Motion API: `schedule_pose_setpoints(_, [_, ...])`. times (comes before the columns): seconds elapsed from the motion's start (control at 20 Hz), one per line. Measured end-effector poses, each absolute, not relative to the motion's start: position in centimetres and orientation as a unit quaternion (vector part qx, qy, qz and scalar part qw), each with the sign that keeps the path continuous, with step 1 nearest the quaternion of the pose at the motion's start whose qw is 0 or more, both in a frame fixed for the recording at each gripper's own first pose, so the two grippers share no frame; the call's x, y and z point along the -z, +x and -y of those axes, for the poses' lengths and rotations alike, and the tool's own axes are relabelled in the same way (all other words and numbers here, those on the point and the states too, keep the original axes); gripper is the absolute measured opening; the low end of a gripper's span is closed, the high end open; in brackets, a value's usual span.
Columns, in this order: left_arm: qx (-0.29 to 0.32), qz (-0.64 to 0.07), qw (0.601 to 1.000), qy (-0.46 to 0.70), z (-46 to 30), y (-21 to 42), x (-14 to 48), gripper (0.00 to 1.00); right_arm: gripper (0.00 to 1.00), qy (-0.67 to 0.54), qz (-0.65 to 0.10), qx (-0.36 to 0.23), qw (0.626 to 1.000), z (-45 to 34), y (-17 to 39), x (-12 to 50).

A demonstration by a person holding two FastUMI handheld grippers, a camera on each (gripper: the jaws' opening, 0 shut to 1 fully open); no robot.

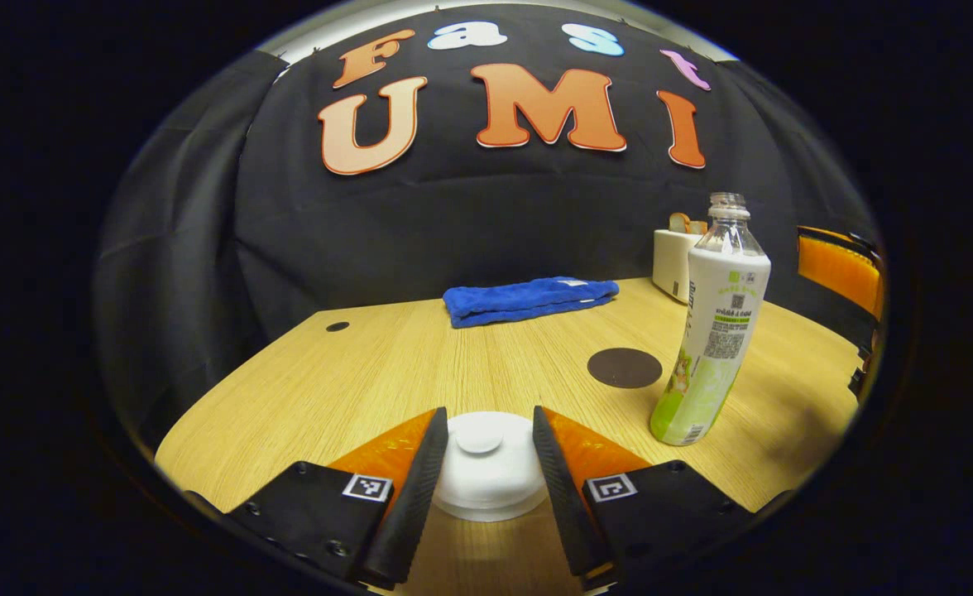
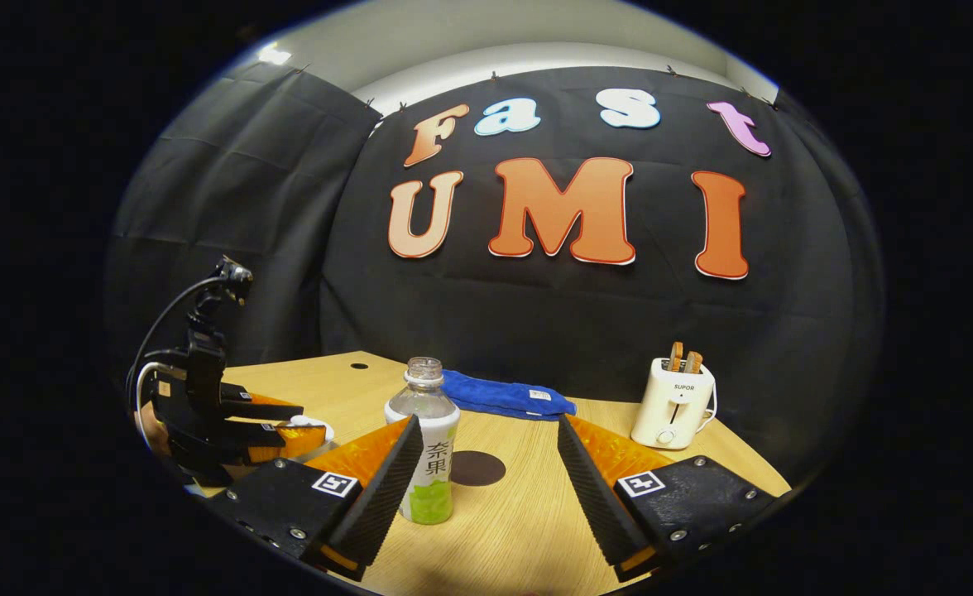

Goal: Open the teacup lid with one hand, grasp the water bottle and pour water into the teacup with the other hand; after pouring, place the water bottle on the coaster and then close the teacup lid.

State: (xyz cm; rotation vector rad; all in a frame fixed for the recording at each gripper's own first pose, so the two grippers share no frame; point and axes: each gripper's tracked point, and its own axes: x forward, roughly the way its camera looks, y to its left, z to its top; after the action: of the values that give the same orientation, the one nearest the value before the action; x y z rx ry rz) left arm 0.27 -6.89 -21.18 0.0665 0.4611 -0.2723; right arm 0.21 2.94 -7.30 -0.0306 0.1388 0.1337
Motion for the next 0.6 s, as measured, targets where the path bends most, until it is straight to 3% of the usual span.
schedule_pose_setpoints(0.05, [0.13, -0.223, 0.965, 0.032, 6.7, 0.4, 20.9, 0.68, 0.98, -0.018, -0.069, -0.068, 0.995, -3.0, 0.2, 7.4])
schedule_pose_setpoints(0.1, [0.128, -0.223, 0.966, 0.033, 6.6, 0.5, 20.7, 0.58, 0.98, -0.019, -0.069, -0.069, 0.995, -3.2, 0.2, 7.3])
schedule_pose_setpoints(0.3, [0.113, -0.221, 0.968, 0.031, 6.0, 0.9, 20.7, 0.36, 0.98, -0.024, -0.077, -0.088, 0.993, -4.5, 0.1, 8.0])
schedule_pose_setpoints(0.5, [0.111, -0.214, 0.97, 0.025, 6.0, 1.1, 20.3, 0.36, 0.99, -0.036, -0.103, -0.103, 0.989, -6.0, 0.1, 9.8])
schedule_pose_setpoints(0.6, [0.105, -0.213, 0.971, 0.016, 5.7, 1.2, 20.4, 0.26, 0.99, -0.039, -0.111, -0.11, 0.987, -6.8, 0.3, 10.5])
